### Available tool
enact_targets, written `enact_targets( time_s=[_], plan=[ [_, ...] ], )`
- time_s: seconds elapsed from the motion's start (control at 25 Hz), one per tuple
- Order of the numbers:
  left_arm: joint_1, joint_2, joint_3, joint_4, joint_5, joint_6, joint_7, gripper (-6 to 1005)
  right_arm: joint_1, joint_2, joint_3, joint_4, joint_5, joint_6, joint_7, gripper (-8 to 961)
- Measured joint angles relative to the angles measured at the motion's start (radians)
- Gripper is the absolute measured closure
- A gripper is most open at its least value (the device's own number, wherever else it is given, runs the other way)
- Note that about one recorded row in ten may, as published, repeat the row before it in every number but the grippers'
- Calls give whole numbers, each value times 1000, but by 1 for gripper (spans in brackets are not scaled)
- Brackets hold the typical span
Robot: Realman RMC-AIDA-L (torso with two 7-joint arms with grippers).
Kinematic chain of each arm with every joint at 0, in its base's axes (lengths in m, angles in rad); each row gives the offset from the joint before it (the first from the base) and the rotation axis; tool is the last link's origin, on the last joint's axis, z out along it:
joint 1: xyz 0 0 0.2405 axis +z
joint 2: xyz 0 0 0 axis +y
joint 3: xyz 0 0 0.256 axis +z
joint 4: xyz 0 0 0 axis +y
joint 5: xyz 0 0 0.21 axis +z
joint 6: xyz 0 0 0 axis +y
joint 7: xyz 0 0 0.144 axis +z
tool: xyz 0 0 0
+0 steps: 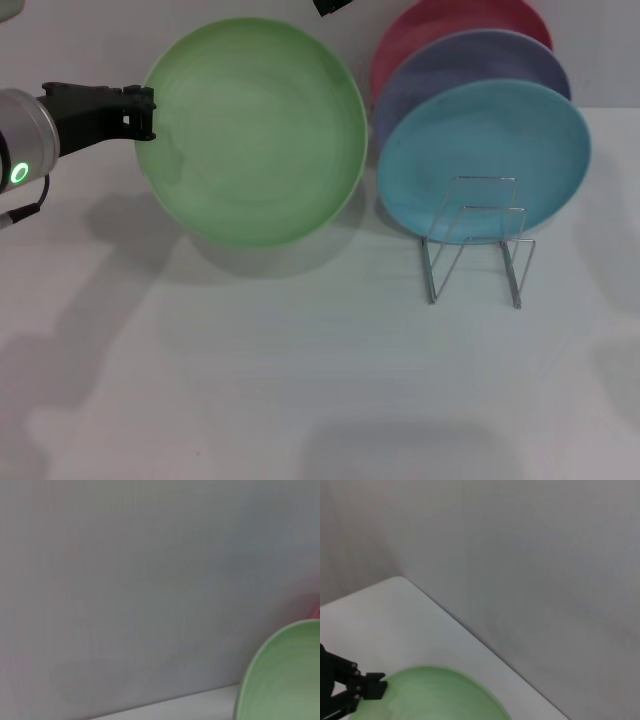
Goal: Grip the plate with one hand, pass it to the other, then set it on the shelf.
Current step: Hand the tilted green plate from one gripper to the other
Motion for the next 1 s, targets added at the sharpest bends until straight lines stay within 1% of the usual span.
enact_targets(
  time_s=[0.12, 0.28, 0.52, 0.76, 1.0],
  plan=[
    [6, 0, 7, -2, -2, 10, 0, 935, 20, 6, -2, -18, -26, -7, -2, 124],
    [16, 2, 19, 9, -3, 36, 2, 933, 33, 17, -42, -54, -49, -43, -3, 124],
    [54, 2, 39, 39, -8, 109, 22, 929, 45, 30, -80, -110, -59, -93, -3, 123],
    [63, 2, 47, 40, -12, 118, 26, 925, 58, 42, -94, -138, -60, -127, -3, 129],
    [63, 2, 52, 43, -18, 120, 27, 921, 62, 47, -111, -178, -63, -162, -3, 138]
  ],
)
